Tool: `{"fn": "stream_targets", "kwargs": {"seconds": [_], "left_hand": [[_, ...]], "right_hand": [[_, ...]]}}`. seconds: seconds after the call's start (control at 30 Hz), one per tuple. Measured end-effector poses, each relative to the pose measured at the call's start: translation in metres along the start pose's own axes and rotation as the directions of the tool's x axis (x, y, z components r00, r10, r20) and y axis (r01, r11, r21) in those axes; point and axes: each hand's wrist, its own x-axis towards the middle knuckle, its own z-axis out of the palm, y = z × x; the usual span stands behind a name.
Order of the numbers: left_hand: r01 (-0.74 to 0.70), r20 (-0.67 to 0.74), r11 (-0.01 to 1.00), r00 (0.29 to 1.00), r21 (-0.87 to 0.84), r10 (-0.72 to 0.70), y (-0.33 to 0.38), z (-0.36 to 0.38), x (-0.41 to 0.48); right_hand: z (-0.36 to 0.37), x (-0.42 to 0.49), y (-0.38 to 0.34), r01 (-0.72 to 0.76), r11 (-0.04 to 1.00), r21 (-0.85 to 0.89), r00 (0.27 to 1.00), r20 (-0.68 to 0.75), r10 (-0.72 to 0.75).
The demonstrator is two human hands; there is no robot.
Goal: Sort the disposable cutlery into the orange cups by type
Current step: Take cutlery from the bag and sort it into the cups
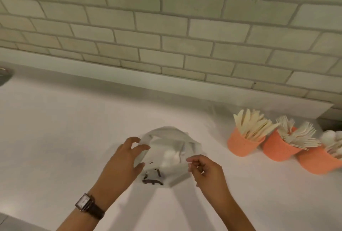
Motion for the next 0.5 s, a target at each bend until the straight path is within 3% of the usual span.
{"fn": "stream_targets", "kwargs": {"seconds": [0.1,0.17,0.2,0.27,0.3,0.33,0.47,0.5], "left_hand": [[-0.052,0.090,0.992,0.994,-0.112,0.062,-0.001,-0.001,0.004],[-0.066,0.146,0.984,0.985,-0.164,0.091,0.001,-0.001,0.003],[-0.065,0.172,0.983,0.981,-0.169,0.094,0.002,-0.001,0.002],[-0.048,0.212,0.984,0.974,-0.169,0.084,0.003,0.002,0.000],[-0.039,0.232,0.985,0.969,-0.171,0.078,0.004,0.005,-0.001],[-0.027,0.258,0.984,0.964,-0.174,0.072,0.005,0.007,-0.003],[0.023,0.315,0.969,0.947,-0.244,0.057,0.009,0.012,0.000],[0.045,0.313,0.959,0.948,-0.279,0.046,0.009,0.010,0.004]], "right_hand": [[0.031,0.028,-0.007,0.167,0.934,-0.314,0.979,0.167,-0.118],[0.044,0.052,-0.011,0.133,0.884,-0.448,0.968,0.249,-0.019],[0.048,0.062,-0.010,0.139,0.827,-0.545,0.960,0.279,0.023],[0.052,0.075,-0.003,0.320,0.633,-0.705,0.910,0.416,0.002],[0.052,0.080,0.001,0.423,0.512,-0.748,0.874,0.486,-0.012],[0.051,0.080,0.009,0.469,0.473,-0.746,0.856,0.515,-0.037],[0.062,0.088,0.004,0.491,0.416,-0.765,0.830,0.556,0.042],[0.066,0.089,0.000,0.460,0.441,-0.770,0.833,0.547,0.086]]}}
